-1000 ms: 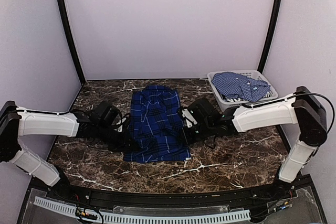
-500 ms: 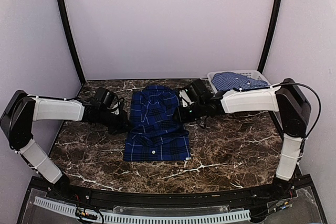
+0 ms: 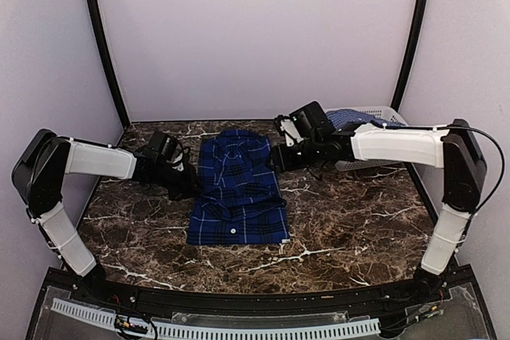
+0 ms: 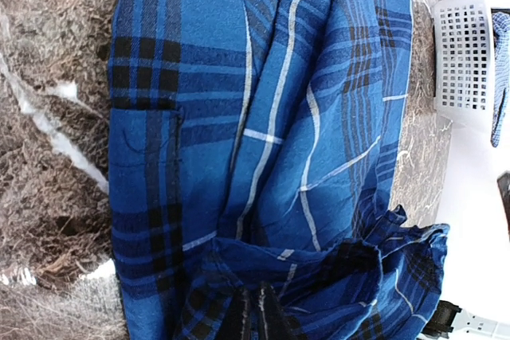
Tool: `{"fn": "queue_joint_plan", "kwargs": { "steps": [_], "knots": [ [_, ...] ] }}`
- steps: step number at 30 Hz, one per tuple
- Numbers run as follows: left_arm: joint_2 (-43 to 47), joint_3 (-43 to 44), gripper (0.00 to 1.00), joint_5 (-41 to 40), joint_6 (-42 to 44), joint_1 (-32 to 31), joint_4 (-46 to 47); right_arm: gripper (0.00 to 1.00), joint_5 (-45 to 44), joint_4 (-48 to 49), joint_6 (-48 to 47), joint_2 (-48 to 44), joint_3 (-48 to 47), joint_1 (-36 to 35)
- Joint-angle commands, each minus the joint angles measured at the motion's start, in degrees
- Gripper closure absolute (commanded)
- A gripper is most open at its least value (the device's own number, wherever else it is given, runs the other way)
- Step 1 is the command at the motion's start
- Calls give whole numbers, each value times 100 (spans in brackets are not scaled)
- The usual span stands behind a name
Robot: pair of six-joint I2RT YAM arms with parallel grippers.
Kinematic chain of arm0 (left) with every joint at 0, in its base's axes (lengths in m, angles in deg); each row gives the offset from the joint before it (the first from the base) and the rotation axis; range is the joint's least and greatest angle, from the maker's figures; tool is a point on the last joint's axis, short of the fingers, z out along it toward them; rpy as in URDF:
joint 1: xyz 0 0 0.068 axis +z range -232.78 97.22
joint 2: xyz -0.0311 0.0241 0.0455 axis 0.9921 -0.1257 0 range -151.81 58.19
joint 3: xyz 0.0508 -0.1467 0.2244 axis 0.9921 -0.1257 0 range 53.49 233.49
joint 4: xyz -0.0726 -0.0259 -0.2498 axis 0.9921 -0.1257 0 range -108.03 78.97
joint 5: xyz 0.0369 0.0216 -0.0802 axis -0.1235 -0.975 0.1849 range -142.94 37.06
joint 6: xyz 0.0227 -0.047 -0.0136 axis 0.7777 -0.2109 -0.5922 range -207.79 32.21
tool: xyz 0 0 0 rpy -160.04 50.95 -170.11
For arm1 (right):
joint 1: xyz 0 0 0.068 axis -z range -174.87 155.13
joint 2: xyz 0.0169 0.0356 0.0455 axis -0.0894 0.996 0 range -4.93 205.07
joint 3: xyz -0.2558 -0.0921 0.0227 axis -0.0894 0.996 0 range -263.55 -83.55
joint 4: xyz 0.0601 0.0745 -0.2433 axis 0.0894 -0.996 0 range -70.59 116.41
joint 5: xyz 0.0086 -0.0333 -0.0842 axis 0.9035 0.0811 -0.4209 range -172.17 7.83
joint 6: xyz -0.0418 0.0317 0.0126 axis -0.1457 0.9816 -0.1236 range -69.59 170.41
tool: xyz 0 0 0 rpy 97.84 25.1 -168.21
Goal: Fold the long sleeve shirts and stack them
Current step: Smooth out the 2/3-rectangle-folded shirt at the center of the board.
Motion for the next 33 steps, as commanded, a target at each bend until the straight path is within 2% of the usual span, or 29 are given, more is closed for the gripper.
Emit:
{"fn": "queue_joint_plan", "kwargs": {
  "steps": [1, 6, 9, 13, 16, 19, 22, 28, 33],
  "knots": [
    [49, 68, 96, 95, -43, 36, 139, 41, -4, 48, -149, -774, 845, -225],
    [87, 68, 97, 120, -13, 36, 103, 32, 157, 444, -108, -1264, 1869, -339],
    [91, 70, 97, 126, -10, 36, 88, 37, 379, 765, -105, -1455, 2302, -392],
    [109, 68, 97, 113, -3, 36, 44, 44, 202, 915, -275, -1552, 2695, -481],
    [124, 58, 97, 93, -6, 36, 29, 52, 282, 1038, -293, -1510, 2861, -532],
    [152, 62, 97, 80, -12, 36, 21, 63, 459, 1134, -301, -1404, 2813, -694],
    [194, 64, 97, 48, -17, 36, 1, 69, 689, 1298, -226, -1183, 2654, -899],
    [336, 73, 98, -59, -73, 36, -50, 68, 640, 1418, -18, -391, 2064, -1033],
    [465, 116, 99, -338, -70, 40, -116, 67, 432, 1223, 103, 225, 1126, -648]
  ]
}}
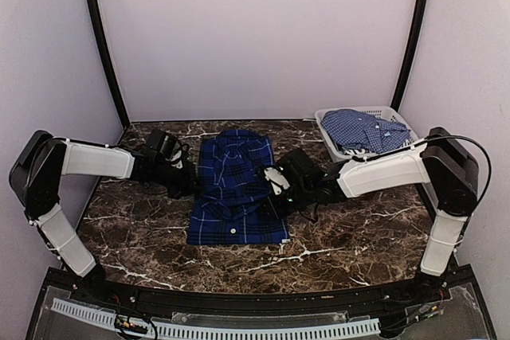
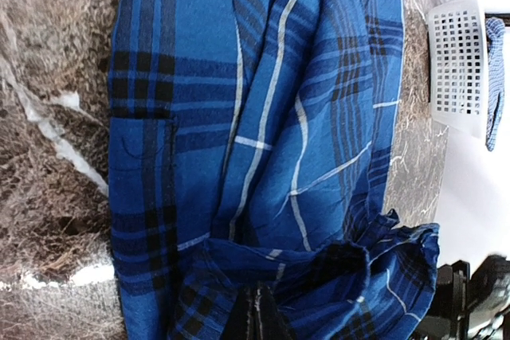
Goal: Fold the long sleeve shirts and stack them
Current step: Smooth out the 2/3-rectangle-folded shirt at the center of the board.
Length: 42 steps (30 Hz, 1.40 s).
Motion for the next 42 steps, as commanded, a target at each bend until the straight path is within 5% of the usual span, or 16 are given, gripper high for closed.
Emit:
{"fn": "queue_joint_plan", "kwargs": {
  "steps": [1, 11, 14, 18, 24, 33, 42],
  "knots": [
    [390, 156, 100, -304, 1, 48, -171, 67, -166, 35, 181, 419, -937, 396],
    [38, 823, 90, -796, 386, 332, -470, 58, 100, -486, 174, 1633, -2423, 1005],
    [14, 1005, 68, -751, 576, 383, -558, 55, 53, -679, 99, 1693, -2625, 1049],
    [127, 963, 55, -496, 859, 387, -734, 47, -170, -671, 46, 1365, -2435, 1056],
    [531, 217, 54, 84, 1087, 379, -381, 35, -573, -526, 174, 569, -1726, 1265],
    [401, -329, 55, 413, 1284, 290, -51, 35, -202, 49, 317, -255, -366, 1366],
    [-244, 81, 57, 483, 1390, 137, -70, 35, 277, 604, 508, -268, 265, 1366]
  ]
}}
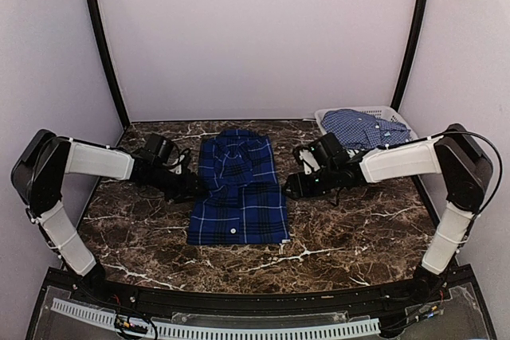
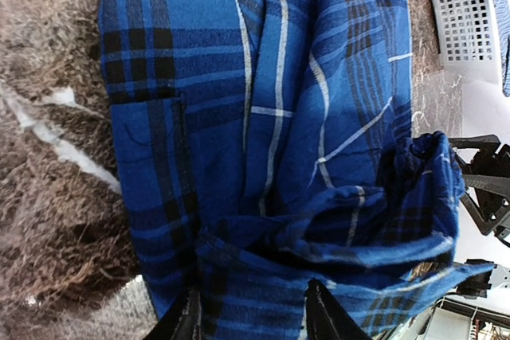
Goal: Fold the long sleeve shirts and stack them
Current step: Smooth out the 2/3-rectangle-folded shirt at the center of the board.
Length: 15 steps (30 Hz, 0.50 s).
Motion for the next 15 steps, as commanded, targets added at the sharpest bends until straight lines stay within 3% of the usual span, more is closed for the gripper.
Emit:
{"fn": "queue_joint_plan", "kwargs": {
  "steps": [1, 10, 15],
  "knots": [
    [-273, 287, 57, 89, 165, -84, 25, 35, 344, 662, 160, 36, 69, -22],
    [-553, 549, 56, 128, 124, -166, 54, 39, 630, 807, 228, 655, -324, -22],
    [-585, 611, 65, 123, 116, -183, 28, 44, 642, 745, 216, 794, -576, -22]
  ]
}}
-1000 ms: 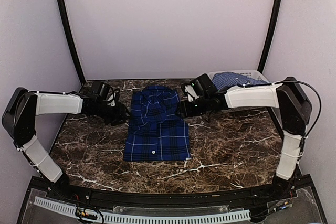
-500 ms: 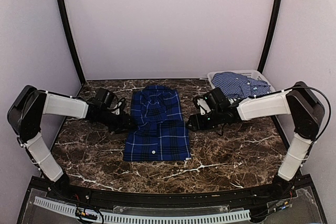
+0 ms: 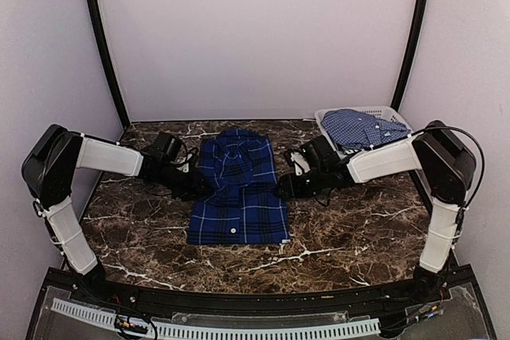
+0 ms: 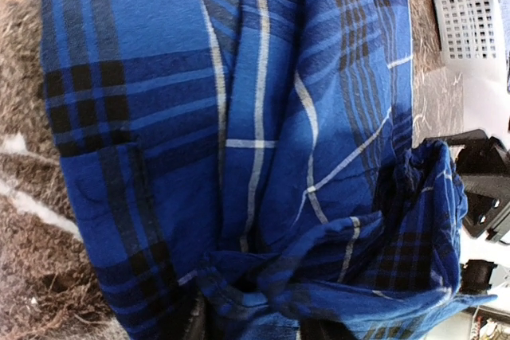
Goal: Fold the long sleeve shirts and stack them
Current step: Smooth out the 2/3-rectangle-folded shirt at the center of the board.
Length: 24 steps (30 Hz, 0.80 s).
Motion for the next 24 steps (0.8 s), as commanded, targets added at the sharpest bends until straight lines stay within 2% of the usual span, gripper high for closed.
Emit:
{"fn": "queue_joint_plan", "kwargs": {
  "steps": [1, 6, 9, 15, 18, 19, 21, 24],
  "knots": [
    [-4, 151, 68, 69, 75, -38, 2, 45, 82, 167, 21, 72, -332, -22],
    [145, 147, 89, -27, 58, -38, -40, 55, 42, 61, -48, 131, -496, -22],
    [328, 136, 97, -199, 70, -38, -109, 65, 87, 26, -76, 157, -578, -22],
    [952, -22, 100, -584, 84, -38, -243, 91, 108, -58, -145, 99, -707, -21],
    [1133, -138, 100, -752, 90, -38, -236, 98, 59, -56, -173, 0, -734, -31],
    [1180, -190, 100, -815, 91, -38, -230, 97, 50, -184, -182, -19, -748, -26],
    [1162, -233, 100, -862, 87, -38, -234, 90, 8, -268, -207, -31, -786, -29],
    [1043, -248, 98, -938, 81, -38, -257, 66, -59, -300, -211, -56, -751, -31]
  ]
}}
